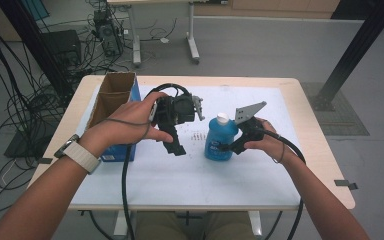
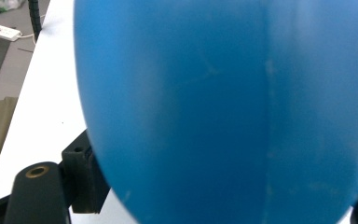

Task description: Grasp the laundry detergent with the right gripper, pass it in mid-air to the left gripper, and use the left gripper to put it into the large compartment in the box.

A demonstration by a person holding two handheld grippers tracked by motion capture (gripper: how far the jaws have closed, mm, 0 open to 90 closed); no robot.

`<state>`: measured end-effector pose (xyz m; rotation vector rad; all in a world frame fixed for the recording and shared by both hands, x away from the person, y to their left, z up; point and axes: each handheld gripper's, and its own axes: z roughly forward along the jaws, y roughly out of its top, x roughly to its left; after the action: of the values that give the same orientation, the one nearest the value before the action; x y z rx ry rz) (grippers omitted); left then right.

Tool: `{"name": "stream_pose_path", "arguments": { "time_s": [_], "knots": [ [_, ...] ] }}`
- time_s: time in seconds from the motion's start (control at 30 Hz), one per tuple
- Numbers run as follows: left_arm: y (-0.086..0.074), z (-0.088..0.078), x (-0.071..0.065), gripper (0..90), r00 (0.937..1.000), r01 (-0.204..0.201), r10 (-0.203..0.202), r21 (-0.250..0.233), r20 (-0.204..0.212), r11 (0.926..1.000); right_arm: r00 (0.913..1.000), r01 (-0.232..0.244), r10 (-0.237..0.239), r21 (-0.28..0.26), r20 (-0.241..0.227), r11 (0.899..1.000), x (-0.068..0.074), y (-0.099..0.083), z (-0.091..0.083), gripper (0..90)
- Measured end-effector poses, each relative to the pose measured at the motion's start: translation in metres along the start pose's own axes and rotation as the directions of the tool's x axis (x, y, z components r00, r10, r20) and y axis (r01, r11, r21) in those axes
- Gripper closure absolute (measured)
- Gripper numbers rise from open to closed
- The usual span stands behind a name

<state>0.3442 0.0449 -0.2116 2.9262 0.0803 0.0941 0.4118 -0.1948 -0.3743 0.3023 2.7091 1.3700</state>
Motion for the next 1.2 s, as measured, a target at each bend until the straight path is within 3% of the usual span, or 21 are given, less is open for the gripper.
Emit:
{"name": "stream_pose_path", "arguments": {
  "time_s": [1.2],
  "knots": [
    [-0.0008, 0.0003, 0.0012, 9.1, 1.0000, 0.002, -0.002, 0.000, -0.001, 1.0000, 0.9999, 0.004, -0.004, -0.043, -0.016, 0.999, 0.0009, -0.0066, 0.0046, 31.5]
  ]
}}
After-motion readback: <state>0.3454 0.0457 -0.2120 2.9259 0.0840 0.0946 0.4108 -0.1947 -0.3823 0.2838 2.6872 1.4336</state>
